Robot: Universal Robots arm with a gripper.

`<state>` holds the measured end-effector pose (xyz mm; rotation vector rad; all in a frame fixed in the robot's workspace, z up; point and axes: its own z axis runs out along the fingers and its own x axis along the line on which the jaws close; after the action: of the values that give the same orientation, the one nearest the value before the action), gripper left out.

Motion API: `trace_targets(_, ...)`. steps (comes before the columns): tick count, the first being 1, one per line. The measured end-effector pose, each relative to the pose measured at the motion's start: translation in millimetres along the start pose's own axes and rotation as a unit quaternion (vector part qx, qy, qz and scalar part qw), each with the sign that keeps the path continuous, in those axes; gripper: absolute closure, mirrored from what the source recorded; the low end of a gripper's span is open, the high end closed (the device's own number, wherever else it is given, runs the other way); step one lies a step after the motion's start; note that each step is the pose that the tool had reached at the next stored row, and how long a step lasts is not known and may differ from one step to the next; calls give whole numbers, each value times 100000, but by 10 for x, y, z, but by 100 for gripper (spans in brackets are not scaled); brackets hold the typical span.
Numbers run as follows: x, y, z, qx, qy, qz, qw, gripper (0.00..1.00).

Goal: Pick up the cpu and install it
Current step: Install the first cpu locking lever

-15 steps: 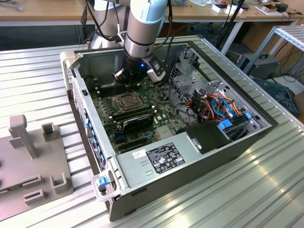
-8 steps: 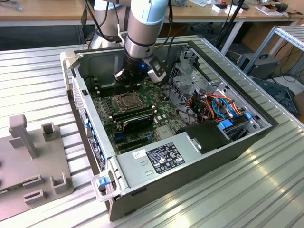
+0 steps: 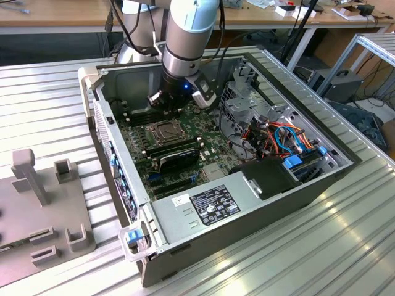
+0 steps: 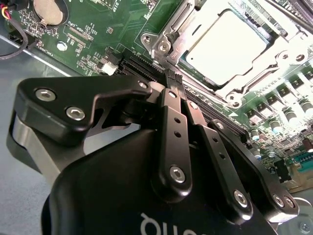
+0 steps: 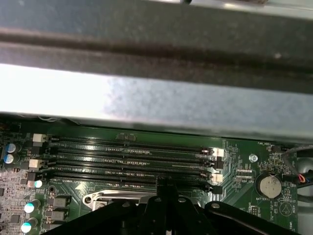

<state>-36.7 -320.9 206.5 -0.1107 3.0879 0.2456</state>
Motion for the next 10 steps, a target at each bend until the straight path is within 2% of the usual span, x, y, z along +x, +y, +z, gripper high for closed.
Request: trace_targets(10, 2, -8, 31, 116, 13, -10, 100000, 89)
